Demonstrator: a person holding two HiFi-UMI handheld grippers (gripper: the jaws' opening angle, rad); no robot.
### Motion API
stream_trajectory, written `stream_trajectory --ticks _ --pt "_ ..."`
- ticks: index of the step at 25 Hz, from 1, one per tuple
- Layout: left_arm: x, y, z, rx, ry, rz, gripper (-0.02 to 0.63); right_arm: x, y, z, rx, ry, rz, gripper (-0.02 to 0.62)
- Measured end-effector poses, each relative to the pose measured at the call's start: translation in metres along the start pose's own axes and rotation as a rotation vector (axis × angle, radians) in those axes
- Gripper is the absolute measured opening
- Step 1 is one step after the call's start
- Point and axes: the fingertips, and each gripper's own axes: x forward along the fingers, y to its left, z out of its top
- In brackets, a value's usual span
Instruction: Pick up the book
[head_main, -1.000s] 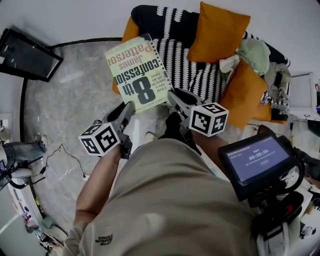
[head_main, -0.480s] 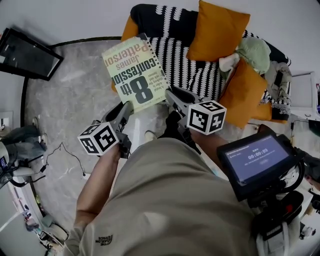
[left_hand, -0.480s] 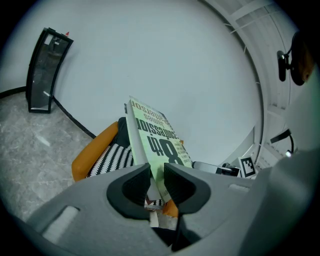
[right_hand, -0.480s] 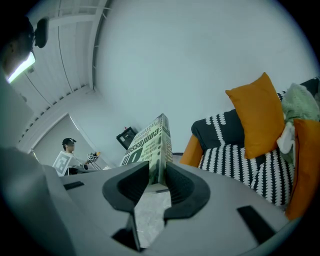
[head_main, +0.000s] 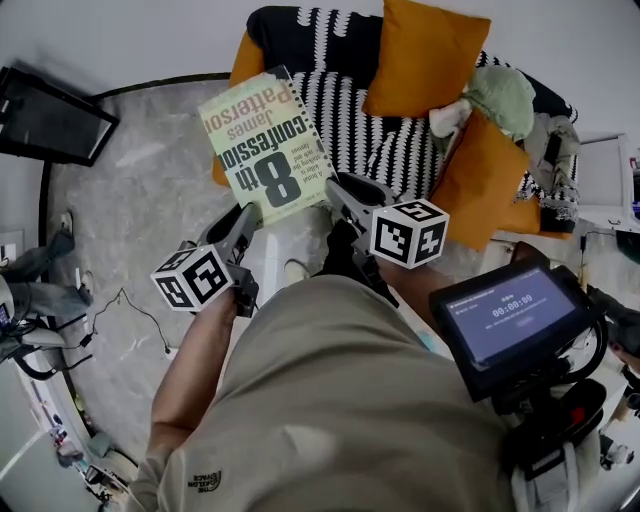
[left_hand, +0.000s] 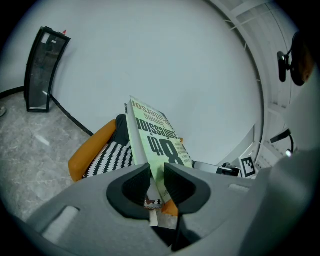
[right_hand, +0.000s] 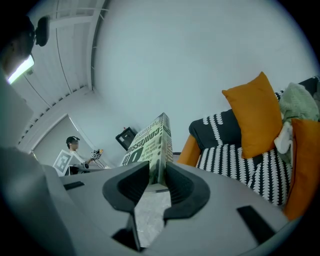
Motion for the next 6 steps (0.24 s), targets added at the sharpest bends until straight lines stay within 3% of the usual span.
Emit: stream_trajectory --ticks 6 --pt "0.0000 0.0005 0.0005 0.001 0.002 0.000 0.088 0.0005 0.0004 -0.0001 -0.001 0.000 0.000 0.109"
